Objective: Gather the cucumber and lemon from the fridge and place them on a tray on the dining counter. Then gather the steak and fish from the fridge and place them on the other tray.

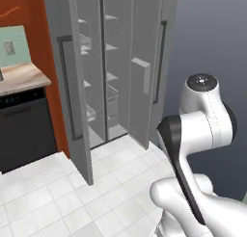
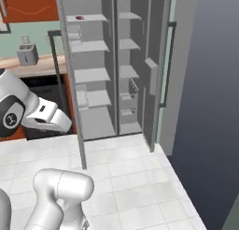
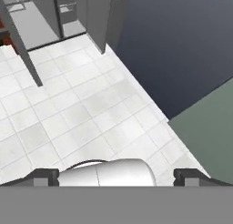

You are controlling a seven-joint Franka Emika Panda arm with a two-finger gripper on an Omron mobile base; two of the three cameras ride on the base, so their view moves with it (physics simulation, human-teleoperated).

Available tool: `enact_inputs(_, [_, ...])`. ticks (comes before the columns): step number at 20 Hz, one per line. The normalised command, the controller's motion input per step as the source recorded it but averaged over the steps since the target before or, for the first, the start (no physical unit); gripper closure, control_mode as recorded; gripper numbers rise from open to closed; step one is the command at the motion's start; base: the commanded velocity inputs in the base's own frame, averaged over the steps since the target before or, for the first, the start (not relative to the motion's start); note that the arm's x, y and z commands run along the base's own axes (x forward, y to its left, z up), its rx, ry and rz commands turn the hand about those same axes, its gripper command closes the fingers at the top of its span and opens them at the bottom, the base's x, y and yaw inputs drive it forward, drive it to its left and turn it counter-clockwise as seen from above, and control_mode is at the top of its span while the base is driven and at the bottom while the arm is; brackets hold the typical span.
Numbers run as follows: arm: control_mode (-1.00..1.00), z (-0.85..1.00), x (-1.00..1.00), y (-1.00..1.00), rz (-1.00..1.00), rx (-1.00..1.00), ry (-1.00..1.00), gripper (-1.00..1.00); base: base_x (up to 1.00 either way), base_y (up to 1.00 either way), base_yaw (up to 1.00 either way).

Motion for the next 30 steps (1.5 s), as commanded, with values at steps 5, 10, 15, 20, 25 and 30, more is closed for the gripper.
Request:
enact_inputs(5, [1.00,0.00,0.00,0.00,0.00,0.00,0.00,-1.00,0.81,-0.39,0.40])
enact_inputs(10, [1.00,0.00,0.00,0.00,0.00,0.00,0.00,-1.00,0.77,-0.43,0.38])
enact_inputs(15, [1.00,0.00,0.00,0.00,0.00,0.00,0.00,-1.00,0.71,-0.46,0.34])
enact_inputs(20, [1.00,0.00,0.00,0.00,0.00,0.00,0.00,-1.00,0.70,-0.46,0.31])
enact_inputs(25, [1.00,0.00,0.00,0.00,0.00,0.00,0.00,-1.00,0.67,-0.45,0.28])
enact_inputs(30, [1.00,0.00,0.00,0.00,0.00,0.00,0.00,-1.00,0.57,-0.53,0.25])
